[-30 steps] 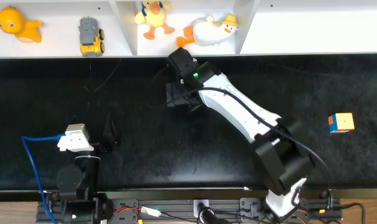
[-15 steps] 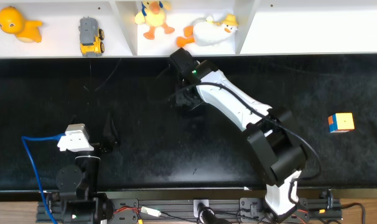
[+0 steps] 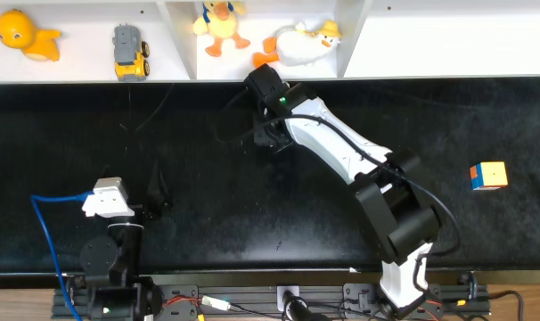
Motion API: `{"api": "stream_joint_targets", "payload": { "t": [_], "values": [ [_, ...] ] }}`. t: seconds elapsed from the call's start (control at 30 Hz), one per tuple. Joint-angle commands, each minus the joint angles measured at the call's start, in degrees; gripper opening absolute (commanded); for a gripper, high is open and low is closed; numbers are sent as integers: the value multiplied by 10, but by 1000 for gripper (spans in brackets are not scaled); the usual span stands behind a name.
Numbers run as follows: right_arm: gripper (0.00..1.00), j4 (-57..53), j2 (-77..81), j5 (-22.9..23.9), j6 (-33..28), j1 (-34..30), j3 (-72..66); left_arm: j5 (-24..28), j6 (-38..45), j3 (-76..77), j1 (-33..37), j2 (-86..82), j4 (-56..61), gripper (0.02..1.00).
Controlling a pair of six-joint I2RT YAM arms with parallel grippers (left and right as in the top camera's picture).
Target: Store Toys
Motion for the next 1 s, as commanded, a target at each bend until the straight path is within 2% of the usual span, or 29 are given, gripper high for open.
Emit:
{"api": "stream_joint_targets", "payload": {
  "t": [0.03,0.4,0.57,0.87,1.0],
  "values": [
    [380,3,11,6,0,0,16,1,4,-4,-3,-7,1,998],
    [224,-8,42,4,1,0,16,1,4,-4,-3,-7,1,998],
    [58,-18,43,2,0,0,16,1,4,-4,-3,-7,1,998],
    [45,-57,40,-14,1,-1,20,1,4,-4,-3,-7,1,998],
    [45,-127,32,-27,3,-1,56,1,4,-4,-3,-7,1,998]
  ]
}}
